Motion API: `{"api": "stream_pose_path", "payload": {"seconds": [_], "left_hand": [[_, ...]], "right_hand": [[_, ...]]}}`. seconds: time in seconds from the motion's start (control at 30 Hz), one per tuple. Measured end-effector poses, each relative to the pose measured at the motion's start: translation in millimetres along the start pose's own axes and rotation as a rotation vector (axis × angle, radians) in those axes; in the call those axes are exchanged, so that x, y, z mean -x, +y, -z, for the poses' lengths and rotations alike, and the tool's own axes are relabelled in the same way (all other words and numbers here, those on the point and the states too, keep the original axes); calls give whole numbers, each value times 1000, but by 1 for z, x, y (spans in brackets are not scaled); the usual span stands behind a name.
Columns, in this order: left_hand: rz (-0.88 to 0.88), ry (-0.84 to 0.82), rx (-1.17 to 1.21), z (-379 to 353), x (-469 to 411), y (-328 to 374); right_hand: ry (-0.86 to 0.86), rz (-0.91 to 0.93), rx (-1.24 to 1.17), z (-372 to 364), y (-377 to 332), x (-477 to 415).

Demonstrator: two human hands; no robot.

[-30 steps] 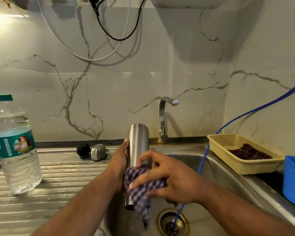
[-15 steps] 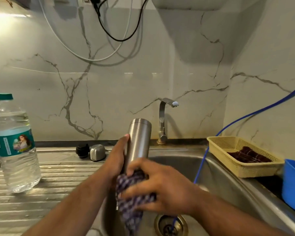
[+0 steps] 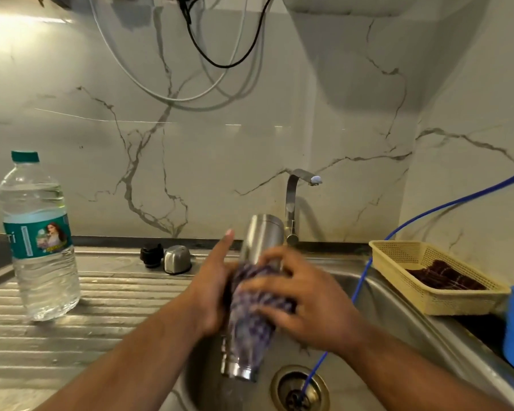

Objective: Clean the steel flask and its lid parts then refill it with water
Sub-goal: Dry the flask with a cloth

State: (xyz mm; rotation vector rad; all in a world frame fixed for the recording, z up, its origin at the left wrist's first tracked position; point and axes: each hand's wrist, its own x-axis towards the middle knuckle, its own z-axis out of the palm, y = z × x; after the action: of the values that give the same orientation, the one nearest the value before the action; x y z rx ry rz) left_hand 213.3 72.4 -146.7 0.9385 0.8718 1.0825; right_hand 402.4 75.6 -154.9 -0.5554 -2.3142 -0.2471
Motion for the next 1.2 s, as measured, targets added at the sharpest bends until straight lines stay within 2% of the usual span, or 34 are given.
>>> {"api": "stream_pose_path", "payload": {"seconds": [0.07, 0.1, 0.17, 0.23, 0.27, 0.33, 0.4, 0.47, 0.6, 0.63, 0.73, 0.77, 0.8, 0.9, 1.0, 1.07, 1.1, 1.13, 1.17, 1.2], "left_hand": [[-52, -39, -142, -12, 3, -7], [-70, -65, -202, -18, 4, -9], [-141, -79, -254, -26, 4, -13], [-268, -79, -354, -27, 4, -14], [-346, -72, -464, -25, 1, -15], [-461, 6, -725, -24, -2, -15], [-487, 59, -915, -27, 0, -16], [-536, 106, -965, -27, -1, -18], [-676, 118, -942, -16, -8, -14], [-700, 139, -986, -16, -7, -12], [-766, 238, -1230, -15, -3, -10], [-778, 261, -1286, -15, -3, -10], [-783, 270, -1300, -15, -3, -11], [-811, 261, -1233, -10, -4, -11], [-793, 223, -1258, -8, -5, -13], [-779, 205, -1310, -12, -4, -16], [-788, 225, -1361, -15, -3, -17], [-814, 274, -1428, -17, -3, -18], [-855, 347, -1495, -19, -2, -17], [-893, 421, -1554, -19, -1, -15]], "right_hand": [[231, -292, -68, -1, 13, 1], [270, -354, -68, 1, 16, 2], [211, -289, -44, 9, 17, 4], [149, -118, 84, 17, 19, 5], [190, -140, 80, 22, 21, 5], [408, -288, -2, 30, 25, -2], [554, -404, -148, 38, 26, -9], [508, -420, -253, 47, 21, -13], [230, -123, 61, 60, 14, -11], [220, -154, 66, 61, 16, -12], [312, -481, -283, 53, 18, -14], [317, -526, -315, 49, 15, -14], [310, -489, -233, 47, 12, -14], [244, -229, 98, 51, 3, -12], [188, 16, 245, 57, 8, -7], [193, 104, 307, 54, 13, -2], [218, 50, 287, 51, 14, -1], [264, -85, 223, 44, 13, -2], [316, -274, 112, 39, 10, -4], [361, -493, -98, 31, 7, -7]]}}
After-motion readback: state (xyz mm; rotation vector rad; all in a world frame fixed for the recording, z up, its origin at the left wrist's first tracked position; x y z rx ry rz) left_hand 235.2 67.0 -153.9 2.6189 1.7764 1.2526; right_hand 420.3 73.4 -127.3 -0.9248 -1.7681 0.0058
